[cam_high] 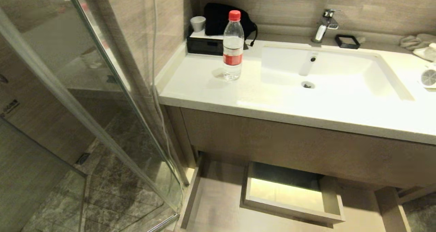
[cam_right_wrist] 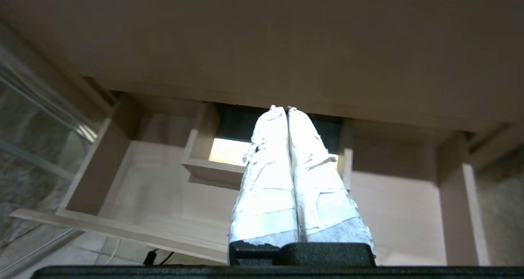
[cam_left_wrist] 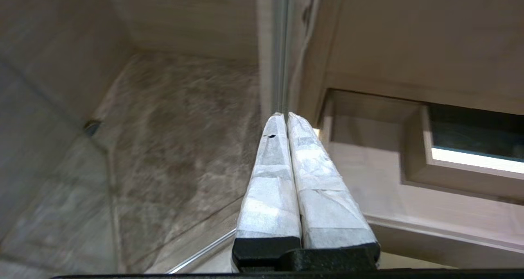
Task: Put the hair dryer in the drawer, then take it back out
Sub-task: Pick up the hairdryer
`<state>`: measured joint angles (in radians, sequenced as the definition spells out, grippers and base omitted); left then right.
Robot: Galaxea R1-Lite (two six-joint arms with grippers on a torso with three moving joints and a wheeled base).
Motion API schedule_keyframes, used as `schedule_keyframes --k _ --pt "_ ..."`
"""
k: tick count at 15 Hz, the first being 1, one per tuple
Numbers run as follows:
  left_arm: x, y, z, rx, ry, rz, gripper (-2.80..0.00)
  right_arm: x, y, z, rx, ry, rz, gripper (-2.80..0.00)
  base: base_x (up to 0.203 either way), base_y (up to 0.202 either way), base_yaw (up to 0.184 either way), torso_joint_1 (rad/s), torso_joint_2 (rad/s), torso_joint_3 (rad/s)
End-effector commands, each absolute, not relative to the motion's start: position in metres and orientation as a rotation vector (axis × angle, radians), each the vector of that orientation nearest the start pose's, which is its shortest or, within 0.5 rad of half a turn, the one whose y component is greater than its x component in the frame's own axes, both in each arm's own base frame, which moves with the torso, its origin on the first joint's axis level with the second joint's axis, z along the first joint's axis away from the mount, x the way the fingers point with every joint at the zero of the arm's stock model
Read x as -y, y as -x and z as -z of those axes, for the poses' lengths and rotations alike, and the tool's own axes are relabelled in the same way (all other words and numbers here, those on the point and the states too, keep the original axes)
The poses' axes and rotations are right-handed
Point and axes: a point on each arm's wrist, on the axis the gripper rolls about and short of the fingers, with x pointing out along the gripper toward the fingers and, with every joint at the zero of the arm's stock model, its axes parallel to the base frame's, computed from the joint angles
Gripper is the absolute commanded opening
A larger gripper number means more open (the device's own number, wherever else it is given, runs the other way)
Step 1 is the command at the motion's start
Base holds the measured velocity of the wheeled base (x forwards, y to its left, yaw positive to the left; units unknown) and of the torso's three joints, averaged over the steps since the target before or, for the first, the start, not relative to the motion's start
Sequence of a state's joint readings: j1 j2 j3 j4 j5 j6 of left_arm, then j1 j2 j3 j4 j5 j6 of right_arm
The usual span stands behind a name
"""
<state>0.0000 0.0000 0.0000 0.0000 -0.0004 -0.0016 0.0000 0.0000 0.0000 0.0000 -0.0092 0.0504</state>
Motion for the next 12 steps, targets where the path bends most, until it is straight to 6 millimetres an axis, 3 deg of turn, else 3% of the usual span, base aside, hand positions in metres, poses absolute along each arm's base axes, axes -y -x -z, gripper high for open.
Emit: schedule_keyframes --k 1,8,12 --pt "0.0000 0.0228 -0.0755 0.000 0.002 0.000 -2.80 0.0002 0.0226 -0.0752 -0.001 -0.051 0.009 -2.80 0.000 0.000 0.000 0.000 0.00 0.000" --pt "0.0000 0.0228 -0.0755 0.000 0.002 0.000 -2.80 0.0002 0.0226 -0.0752 -0.002 -0.051 0.009 -2.80 0.000 0.000 0.000 0.000 0.00 0.000" --pt "0.0000 0.0228 -0.0755 0.000 0.002 -0.002 -2.80 0.0002 0.0226 -0.0752 -0.001 -0.051 0.009 -2.80 0.003 0.008 -0.127 0.001 0.00 0.001"
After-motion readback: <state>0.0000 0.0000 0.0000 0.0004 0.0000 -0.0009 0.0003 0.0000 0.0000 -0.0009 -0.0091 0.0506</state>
